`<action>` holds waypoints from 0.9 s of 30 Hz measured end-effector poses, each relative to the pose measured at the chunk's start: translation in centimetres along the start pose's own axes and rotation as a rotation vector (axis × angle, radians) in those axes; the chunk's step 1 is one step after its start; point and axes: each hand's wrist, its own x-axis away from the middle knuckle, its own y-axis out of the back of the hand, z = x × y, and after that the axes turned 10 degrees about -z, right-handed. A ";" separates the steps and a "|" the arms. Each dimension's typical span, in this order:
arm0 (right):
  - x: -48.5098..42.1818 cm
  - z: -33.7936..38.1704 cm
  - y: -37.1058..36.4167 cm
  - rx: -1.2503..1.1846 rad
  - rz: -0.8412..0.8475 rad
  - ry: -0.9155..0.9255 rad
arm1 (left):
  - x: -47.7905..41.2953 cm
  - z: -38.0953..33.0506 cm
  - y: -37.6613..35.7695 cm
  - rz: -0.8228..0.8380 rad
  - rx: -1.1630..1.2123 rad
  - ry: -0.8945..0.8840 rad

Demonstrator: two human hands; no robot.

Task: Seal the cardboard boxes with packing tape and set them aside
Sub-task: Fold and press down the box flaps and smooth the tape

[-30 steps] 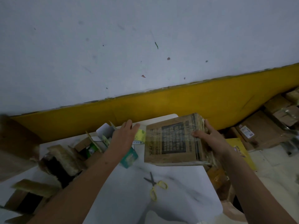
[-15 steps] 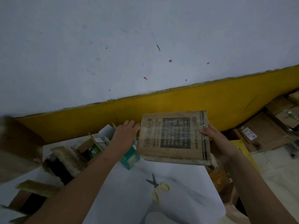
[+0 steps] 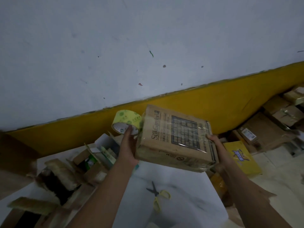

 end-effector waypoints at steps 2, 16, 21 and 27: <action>-0.2 0.0 -0.3 0.098 -0.046 -0.012 | 0.1 0.0 -0.5 0.058 -0.005 0.027; 1.4 -3.5 -10.1 0.875 -0.134 0.470 | 0.0 4.8 -3.6 -0.306 -0.713 -0.464; -2.4 -6.3 -7.1 0.901 -0.210 0.434 | -2.4 7.8 -3.3 -0.261 -0.925 -0.422; -4.5 -7.9 -2.0 0.926 -0.299 0.409 | -5.1 10.3 -2.1 -0.157 -1.089 -0.399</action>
